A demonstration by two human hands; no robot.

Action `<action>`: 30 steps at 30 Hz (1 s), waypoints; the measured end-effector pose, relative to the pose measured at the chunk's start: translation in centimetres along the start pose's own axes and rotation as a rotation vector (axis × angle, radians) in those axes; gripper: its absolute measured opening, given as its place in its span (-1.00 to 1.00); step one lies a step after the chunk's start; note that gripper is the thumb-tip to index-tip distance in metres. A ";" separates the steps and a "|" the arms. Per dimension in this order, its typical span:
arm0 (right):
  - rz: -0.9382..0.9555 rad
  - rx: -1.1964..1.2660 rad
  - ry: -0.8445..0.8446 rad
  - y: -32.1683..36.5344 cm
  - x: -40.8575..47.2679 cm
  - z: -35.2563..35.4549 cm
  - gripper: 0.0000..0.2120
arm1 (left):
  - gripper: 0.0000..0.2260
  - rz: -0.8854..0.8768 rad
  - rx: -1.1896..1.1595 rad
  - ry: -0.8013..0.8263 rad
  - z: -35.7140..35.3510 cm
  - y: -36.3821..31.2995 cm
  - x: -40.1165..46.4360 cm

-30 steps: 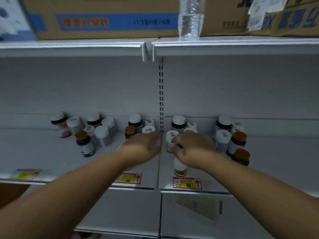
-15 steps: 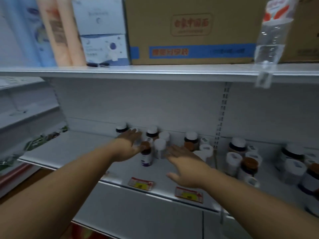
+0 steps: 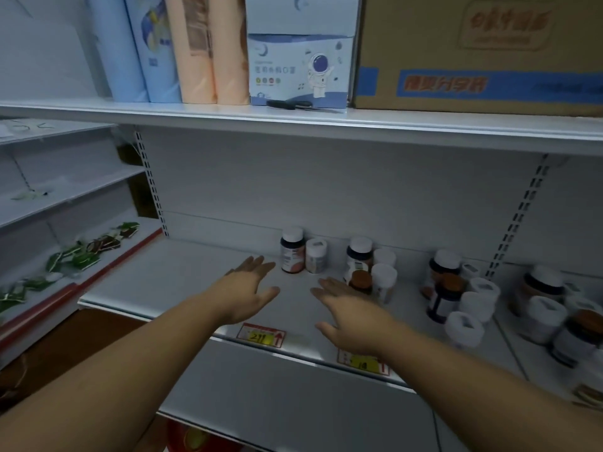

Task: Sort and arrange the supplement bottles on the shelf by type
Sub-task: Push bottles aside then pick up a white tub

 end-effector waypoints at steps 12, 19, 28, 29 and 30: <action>-0.075 0.135 -0.116 -5.2 15.2 1.6 -0.47 | -0.44 0.021 -0.095 0.035 1.5 3.8 6.6; -0.121 0.090 0.021 -6.7 21.7 -0.6 -0.46 | -0.44 -0.033 -0.137 0.055 1.3 6.4 7.5; -0.352 0.079 -0.011 -7.0 23.2 -0.9 -0.54 | -0.52 -0.064 -0.269 0.157 1.0 11.2 9.3; -0.369 0.127 -0.023 -7.0 23.0 -0.8 -0.55 | -0.53 -0.073 -0.291 0.163 0.9 11.7 9.5; -0.374 0.172 -0.029 -6.8 22.8 -0.7 -0.55 | -0.54 -0.087 -0.307 0.165 0.8 12.0 9.6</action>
Point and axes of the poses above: each hand's wrist, its own x-axis towards the middle knuckle, its own z-axis out of the back of the hand, y = z × x, the point moved 10 cm from there along x, towards the middle knuckle, and after that the axes turned 9 degrees about -x, right-handed, at the moved point
